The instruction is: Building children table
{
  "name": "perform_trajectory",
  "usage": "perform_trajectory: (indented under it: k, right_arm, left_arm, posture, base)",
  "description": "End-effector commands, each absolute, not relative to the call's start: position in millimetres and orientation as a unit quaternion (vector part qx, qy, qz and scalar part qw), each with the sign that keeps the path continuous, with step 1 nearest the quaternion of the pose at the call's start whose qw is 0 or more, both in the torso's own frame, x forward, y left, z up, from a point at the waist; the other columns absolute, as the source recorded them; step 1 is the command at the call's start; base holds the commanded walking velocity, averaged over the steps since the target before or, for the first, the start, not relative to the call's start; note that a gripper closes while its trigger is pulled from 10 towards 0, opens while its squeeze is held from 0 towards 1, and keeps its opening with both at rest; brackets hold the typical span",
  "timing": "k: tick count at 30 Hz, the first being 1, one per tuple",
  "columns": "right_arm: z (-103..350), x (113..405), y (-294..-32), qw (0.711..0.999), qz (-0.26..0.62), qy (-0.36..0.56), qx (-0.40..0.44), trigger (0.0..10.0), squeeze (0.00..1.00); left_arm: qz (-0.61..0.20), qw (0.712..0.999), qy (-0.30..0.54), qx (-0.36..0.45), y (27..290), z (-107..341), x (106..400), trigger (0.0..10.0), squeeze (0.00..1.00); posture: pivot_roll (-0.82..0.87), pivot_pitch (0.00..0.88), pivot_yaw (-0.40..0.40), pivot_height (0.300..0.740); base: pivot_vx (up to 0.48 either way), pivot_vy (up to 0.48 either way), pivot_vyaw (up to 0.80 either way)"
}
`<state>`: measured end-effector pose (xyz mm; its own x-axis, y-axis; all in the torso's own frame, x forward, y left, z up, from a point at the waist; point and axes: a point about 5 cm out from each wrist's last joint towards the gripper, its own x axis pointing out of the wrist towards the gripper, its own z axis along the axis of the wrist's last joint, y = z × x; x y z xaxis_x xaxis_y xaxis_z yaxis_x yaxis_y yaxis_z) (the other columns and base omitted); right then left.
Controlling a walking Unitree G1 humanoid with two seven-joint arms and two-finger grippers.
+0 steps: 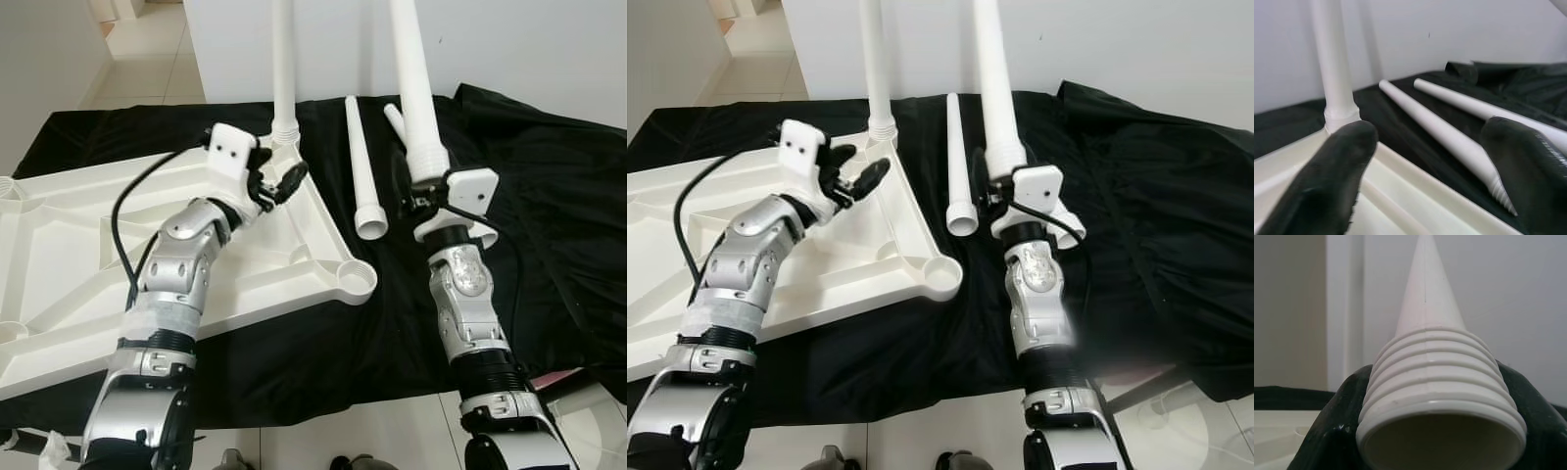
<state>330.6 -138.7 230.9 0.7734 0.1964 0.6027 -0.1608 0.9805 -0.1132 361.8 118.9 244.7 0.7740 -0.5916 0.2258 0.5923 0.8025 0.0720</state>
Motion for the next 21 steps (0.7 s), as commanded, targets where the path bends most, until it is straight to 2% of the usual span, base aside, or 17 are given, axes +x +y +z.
perform_trajectory:
  k: [1, 2, 3, 4, 5, 11, 13, 15, 21]
  right_arm:
    - [244.9, 327.9, -131.6, 0.93, 0.111, -0.348, -0.024, 10.0, 0.0]
    - [249.8, 326.7, -129.2, 0.926, 0.118, -0.357, -0.023, 10.0, 0.0]
    - [257.6, 324.8, -126.1, 0.92, 0.126, -0.37, -0.022, 10.0, 0.0]
    - [257.6, 324.8, -126.1, 0.92, 0.126, -0.37, -0.022, 10.0, 0.0]
    - [268.3, 322.0, -122.0, 0.911, 0.138, -0.388, -0.025, 10.0, 0.0]
    - [278.8, 318.4, -116.9, 0.902, 0.152, -0.403, -0.025, 10.0, 0.0]
    - [287.7, 313.1, -111.0, 0.891, 0.171, -0.42, -0.039, 10.0, 0.0]
    - [291.7, 310.5, -107.3, 0.885, 0.184, -0.425, -0.043, 10.0, 0.0]
    - [284.2, 310.3, -103.8, 0.887, 0.204, -0.411, -0.058, 10.0, 0.0]
  left_arm:
    - [-0.343, 0.93, -0.131, -0.003, 118.0, 254.2, 358.8, 10.0, 1.0]
    - [-0.349, 0.927, -0.135, -0.005, 118.5, 257.3, 357.8, 10.0, 1.0]
    - [-0.357, 0.924, -0.134, -0.028, 119.8, 261.9, 357.4, 10.0, 0.76]
    - [-0.357, 0.924, -0.134, -0.028, 119.8, 261.9, 357.4, 10.0, 0.76]
    - [-0.373, 0.918, -0.128, -0.05, 120.5, 268.2, 356.3, 10.0, 0.0]
    - [-0.391, 0.909, -0.113, -0.094, 122.9, 275.5, 355.9, 10.0, 0.0]
    - [-0.395, 0.902, -0.094, -0.145, 126.4, 282.1, 358.7, 10.0, 0.0]
    - [-0.395, 0.903, -0.082, -0.15, 129.1, 283.5, 360.6, 10.0, 0.0]
    - [-0.417, 0.883, -0.091, -0.194, 132.7, 293.4, 359.1, 10.0, 0.0]
  posture:
    - [-0.06, 0.039, 0.005, 0.74]
    - [-0.06, 0.036, 0.006, 0.74]
    - [-0.06, 0.032, 0.005, 0.74]
    - [-0.06, 0.032, 0.005, 0.74]
    - [-0.06, 0.03, 0.001, 0.74]
    - [-0.05, 0.022, -0.001, 0.74]
    - [-0.05, 0.016, -0.004, 0.74]
    - [-0.05, 0.015, -0.004, 0.74]
    - [-0.06, 0.004, -0.005, 0.74]
  base:
    - [0.0, 0.0, 0.0]
    - [0.0, 0.0, 0.0]
    - [0.0, 0.0, 0.0]
    - [0.0, 0.0, 0.0]
    - [0.0, 0.0, 0.0]
    - [0.0, 0.0, 0.0]
    - [0.0, 0.0, 0.0]
    - [0.0, 0.0, 0.0]
    - [0.0, 0.0, 0.0]
